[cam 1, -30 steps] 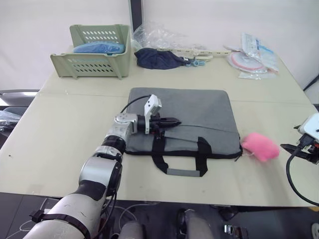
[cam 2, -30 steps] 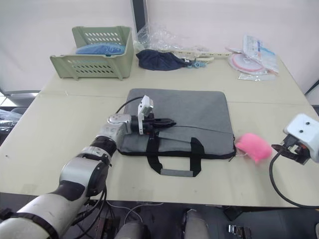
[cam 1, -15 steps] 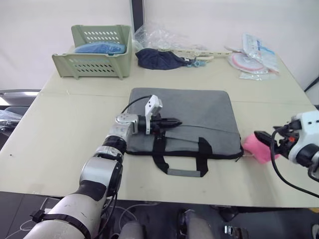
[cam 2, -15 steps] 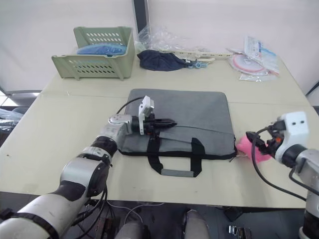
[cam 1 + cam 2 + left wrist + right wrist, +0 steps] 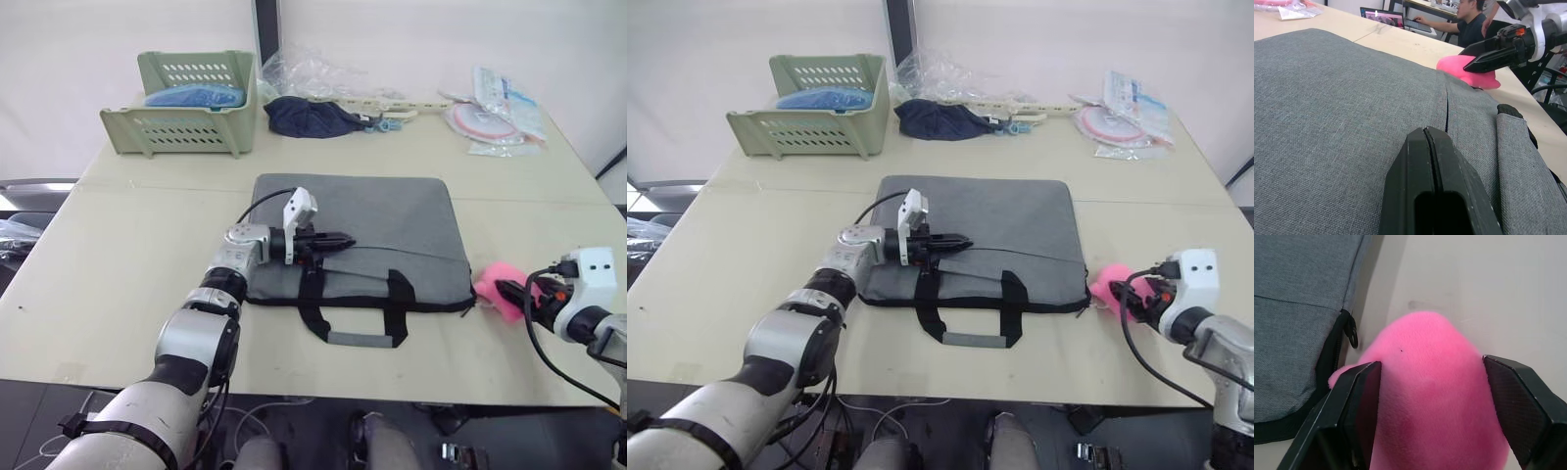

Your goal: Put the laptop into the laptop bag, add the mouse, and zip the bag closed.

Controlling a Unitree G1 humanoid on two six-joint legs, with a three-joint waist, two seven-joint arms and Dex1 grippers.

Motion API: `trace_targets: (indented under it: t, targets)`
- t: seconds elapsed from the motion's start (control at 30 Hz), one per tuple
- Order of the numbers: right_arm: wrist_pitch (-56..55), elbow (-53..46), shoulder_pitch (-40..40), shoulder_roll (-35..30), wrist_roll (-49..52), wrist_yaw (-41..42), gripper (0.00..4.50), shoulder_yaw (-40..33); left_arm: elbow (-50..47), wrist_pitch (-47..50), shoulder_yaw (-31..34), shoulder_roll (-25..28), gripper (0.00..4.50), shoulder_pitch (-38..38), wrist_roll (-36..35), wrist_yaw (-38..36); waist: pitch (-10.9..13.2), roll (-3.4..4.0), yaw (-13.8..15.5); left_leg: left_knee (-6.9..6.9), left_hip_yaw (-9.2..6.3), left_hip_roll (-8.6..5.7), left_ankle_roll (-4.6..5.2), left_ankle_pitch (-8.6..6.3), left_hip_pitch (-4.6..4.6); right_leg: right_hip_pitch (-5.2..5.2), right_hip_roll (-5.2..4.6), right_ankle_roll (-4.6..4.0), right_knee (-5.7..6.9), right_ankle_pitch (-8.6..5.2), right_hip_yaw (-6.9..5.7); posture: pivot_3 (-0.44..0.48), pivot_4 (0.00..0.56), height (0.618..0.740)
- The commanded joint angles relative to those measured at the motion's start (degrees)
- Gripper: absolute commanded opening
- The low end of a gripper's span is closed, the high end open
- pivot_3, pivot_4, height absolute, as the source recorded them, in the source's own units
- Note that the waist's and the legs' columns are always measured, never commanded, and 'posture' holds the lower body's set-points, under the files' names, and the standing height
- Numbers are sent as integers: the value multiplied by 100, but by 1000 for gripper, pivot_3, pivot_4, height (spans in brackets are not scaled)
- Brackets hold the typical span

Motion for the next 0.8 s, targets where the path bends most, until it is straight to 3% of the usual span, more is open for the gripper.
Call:
trace_targets:
  t: [0.03,0.27,0.37,0.53,0.8]
  targets:
    - [-269,170,5,-79,-26,-47,3625,44,389,271,-231,-41,0,344,336,2,0,0,-1,0,0,0,0,0,0,0,0,0,0,0,-1,0,150,740]
    - [-363,476,211,-105,-35,27,3625,368,371,261,-230,-27,0,361,333,3,-4,-6,-3,0,0,1,0,0,1,1,0,0,0,0,0,0,150,740]
    - [-295,396,369,-171,-28,32,2741,472,372,251,-228,-5,0,381,336,6,-8,-14,-3,0,-1,1,0,0,1,1,0,0,-1,0,-1,0,150,740]
    - [-211,307,363,-235,44,-87,625,395,367,252,-227,-2,0,399,334,14,-18,-29,-5,0,-2,2,1,0,1,1,0,0,-2,0,-1,0,150,740]
    - [-240,244,79,-385,65,-171,625,259,378,236,-226,-28,0,389,336,32,-19,-32,-3,0,-2,1,2,-2,1,1,0,0,-2,0,-1,0,150,740]
